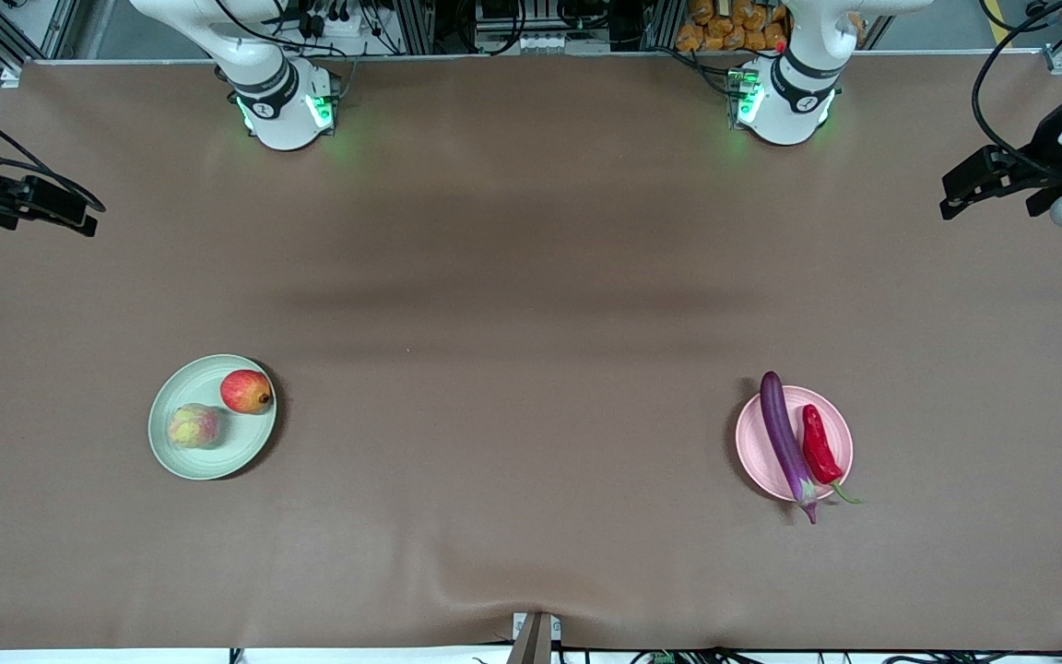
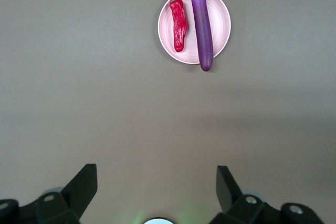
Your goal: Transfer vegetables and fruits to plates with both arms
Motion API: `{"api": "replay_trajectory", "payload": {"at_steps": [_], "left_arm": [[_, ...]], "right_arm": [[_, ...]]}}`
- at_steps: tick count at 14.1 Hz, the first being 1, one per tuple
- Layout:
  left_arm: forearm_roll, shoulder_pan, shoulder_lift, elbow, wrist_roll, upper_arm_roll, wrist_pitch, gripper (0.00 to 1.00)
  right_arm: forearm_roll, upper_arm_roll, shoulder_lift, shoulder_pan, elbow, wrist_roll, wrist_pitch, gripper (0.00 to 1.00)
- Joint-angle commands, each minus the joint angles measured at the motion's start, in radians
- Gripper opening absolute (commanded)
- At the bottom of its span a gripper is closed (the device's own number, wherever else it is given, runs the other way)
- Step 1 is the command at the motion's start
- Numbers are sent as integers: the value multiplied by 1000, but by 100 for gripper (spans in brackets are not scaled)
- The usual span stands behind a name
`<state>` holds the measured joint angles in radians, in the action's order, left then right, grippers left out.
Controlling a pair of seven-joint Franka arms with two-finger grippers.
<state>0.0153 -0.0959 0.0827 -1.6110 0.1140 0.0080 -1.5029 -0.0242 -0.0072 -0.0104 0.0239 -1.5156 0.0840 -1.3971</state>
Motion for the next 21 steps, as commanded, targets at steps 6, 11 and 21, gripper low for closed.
{"api": "replay_trajectory", "payload": {"at_steps": [6,11,21], "left_arm": [[-8,1,29,-9,21,-19,41,100],[-1,2,31,-4,15,-17,41,100],[0,35,66,-30,-2,-13,10,100]], "right_arm": [[23,3,-5,-10,15,17,7,100],[21,6,1,-10,17,19,6,100],[17,6,3,-25,17,33,-10,100]]}}
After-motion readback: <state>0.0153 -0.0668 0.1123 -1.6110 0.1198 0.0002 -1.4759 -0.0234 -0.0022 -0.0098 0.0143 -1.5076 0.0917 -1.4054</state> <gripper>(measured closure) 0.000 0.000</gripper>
